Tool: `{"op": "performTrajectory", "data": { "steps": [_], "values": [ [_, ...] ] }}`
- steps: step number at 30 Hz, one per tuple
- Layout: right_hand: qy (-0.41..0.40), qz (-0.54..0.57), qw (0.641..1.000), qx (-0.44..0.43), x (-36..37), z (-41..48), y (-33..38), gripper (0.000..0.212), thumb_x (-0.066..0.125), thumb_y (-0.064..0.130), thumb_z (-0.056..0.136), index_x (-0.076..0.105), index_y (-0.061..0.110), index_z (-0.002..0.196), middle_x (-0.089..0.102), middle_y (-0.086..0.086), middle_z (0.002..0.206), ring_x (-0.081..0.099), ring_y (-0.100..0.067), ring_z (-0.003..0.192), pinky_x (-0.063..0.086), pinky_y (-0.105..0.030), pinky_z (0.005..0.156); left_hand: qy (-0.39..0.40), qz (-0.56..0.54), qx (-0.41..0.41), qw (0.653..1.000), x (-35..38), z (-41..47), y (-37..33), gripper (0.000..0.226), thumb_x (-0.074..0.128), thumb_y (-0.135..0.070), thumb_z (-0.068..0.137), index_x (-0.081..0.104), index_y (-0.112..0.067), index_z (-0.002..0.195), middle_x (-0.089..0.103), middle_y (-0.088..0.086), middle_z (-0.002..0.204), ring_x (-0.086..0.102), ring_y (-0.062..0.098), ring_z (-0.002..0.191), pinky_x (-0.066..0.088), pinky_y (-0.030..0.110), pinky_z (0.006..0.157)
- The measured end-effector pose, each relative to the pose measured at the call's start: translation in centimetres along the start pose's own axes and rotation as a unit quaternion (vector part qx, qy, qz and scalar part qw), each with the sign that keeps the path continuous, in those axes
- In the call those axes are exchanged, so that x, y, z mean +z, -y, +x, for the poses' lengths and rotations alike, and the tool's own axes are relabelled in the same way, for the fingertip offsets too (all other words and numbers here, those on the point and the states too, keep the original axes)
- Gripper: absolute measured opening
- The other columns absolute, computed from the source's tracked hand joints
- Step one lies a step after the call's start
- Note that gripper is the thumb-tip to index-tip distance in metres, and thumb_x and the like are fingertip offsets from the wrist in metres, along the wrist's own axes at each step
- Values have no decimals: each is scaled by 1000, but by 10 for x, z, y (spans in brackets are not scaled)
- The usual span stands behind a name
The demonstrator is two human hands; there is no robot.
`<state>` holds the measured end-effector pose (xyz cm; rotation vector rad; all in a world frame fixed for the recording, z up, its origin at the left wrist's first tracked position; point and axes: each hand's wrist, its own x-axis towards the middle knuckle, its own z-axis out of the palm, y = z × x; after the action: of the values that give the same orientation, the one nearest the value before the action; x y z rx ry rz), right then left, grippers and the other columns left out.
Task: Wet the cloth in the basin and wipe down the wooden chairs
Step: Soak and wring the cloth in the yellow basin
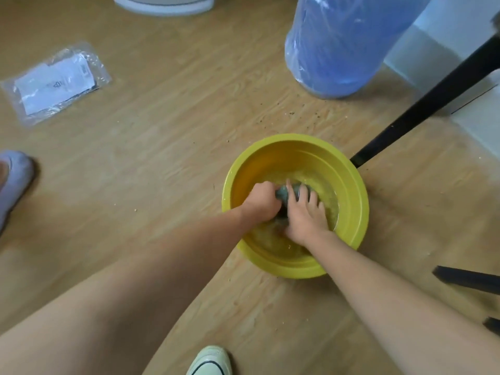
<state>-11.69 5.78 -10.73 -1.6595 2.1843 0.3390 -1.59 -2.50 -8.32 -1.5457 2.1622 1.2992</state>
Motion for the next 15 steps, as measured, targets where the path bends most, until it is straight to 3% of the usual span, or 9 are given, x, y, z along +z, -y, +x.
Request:
{"op": "performTrajectory", "data": {
  "steps": [3,7,9,11,12,13,15],
  "values": [
    [-95,133,986,31,9,8,4,85,79,31,74,33,27,145,43,-10,133,42,-33,122,43,-46,95,-13,-146,-59,987,-2,-3,-6,34,46,4,85,73,-6,103,72,9,99,69,29,96,56,36,77],
    [-86,461,874,127,9,19,6,37,66,-4,78,62,15,110,50,-6,106,55,-27,94,50,-34,79,-22,-275,-66,959,-8,-7,-14,43,41,7,84,76,-6,104,76,14,103,71,30,97,62,42,88],
    [-46,585,788,187,4,21,3,28,52,-9,86,65,11,101,62,-7,95,61,-25,84,54,-25,67,-24,-299,-58,952,-8,-8,-21,41,41,0,76,76,-5,96,78,20,101,73,37,99,63,49,87],
    [8,700,681,217,-6,20,-1,34,42,-9,91,67,7,108,72,-17,101,68,-28,82,57,-30,66,-25,-318,-60,946,-9,-8,-27,34,41,-11,65,71,-7,80,72,21,82,68,41,79,61,45,66],
    [29,753,618,222,-13,18,-4,40,38,-8,92,67,8,114,71,-21,106,70,-33,85,58,-36,68,-19,-326,-71,943,-12,-9,-34,24,43,-17,63,65,-10,71,64,17,71,58,38,66,52,38,56],
    [47,805,549,221,-22,15,-5,46,34,-9,90,67,9,116,70,-24,108,69,-36,87,58,-39,66,-12,-334,-82,939,-15,-12,-40,15,47,-25,66,59,-15,67,57,13,69,51,33,62,44,34,55],
    [75,878,419,217,-34,9,-9,59,25,-13,76,65,8,115,66,-24,107,64,-41,94,57,-44,67,-7,-327,-91,941,-17,-12,-48,29,50,-42,81,63,-17,74,62,12,84,55,32,74,43,35,67]
  ]
}}
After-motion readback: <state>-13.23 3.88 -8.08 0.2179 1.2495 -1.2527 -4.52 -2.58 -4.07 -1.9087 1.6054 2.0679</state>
